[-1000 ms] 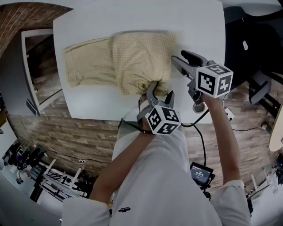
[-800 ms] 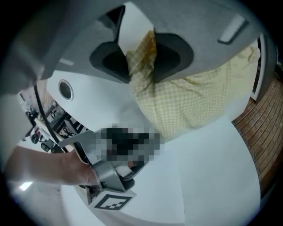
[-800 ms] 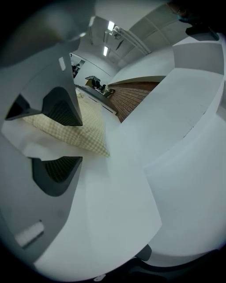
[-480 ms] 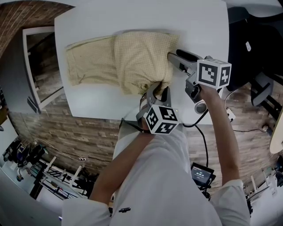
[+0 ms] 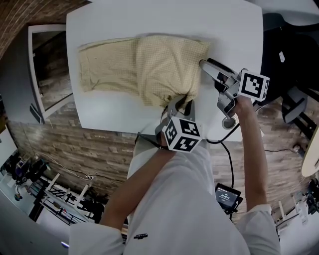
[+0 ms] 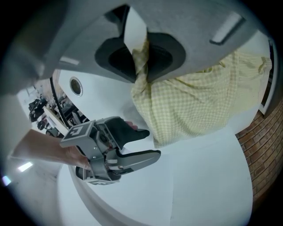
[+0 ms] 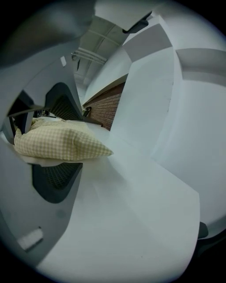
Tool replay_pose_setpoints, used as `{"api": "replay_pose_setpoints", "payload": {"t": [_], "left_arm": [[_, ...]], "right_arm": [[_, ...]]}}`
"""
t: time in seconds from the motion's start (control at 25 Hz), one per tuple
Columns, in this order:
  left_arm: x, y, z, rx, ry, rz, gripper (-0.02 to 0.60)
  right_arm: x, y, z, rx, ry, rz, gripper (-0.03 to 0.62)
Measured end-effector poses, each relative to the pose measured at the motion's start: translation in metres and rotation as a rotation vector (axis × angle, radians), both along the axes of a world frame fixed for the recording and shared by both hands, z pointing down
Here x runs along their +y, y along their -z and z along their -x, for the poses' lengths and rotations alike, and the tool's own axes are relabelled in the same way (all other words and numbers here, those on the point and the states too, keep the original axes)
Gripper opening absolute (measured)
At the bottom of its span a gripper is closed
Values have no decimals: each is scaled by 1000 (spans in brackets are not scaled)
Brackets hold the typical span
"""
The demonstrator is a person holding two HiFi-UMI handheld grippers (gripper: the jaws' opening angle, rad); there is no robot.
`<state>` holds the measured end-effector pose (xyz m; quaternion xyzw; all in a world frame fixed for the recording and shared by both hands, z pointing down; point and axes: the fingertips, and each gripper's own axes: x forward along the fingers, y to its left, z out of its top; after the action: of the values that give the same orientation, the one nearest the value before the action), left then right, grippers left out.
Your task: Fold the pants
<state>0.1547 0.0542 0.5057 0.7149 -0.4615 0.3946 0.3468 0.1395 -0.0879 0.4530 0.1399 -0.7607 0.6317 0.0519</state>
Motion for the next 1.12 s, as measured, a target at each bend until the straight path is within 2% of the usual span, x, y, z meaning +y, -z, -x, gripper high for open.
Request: {"api": "replay_pose_setpoints", "payload": {"t": [0.08,0.24,0.4,0.56,0.76,0.88,1.0,1.12], "left_arm": [[3,1,-1,8,-6,4,72],[7,7,-5,38,-3,12,69],[11,12,-10,95,0,25,66],[13,24,-32,212,-26,32,64],[16,47,-66,348,-55,33,64],[15,69,-83,456,-59,12,64],[13,87,-83,549,-44,0,64],[12,102,-73,603,-25,-20,64]], "right_arm": [[7,-5,10,14,43,9,295],[18,-32,7,173,80,17,282],[24,-36,3,222,93,-14,185],[28,-33,-17,294,122,-70,96],[30,-18,-54,419,130,-152,84],[26,0,-74,473,103,-208,80],[25,15,-81,508,84,-245,80],[24,27,-75,521,64,-267,78]]}}
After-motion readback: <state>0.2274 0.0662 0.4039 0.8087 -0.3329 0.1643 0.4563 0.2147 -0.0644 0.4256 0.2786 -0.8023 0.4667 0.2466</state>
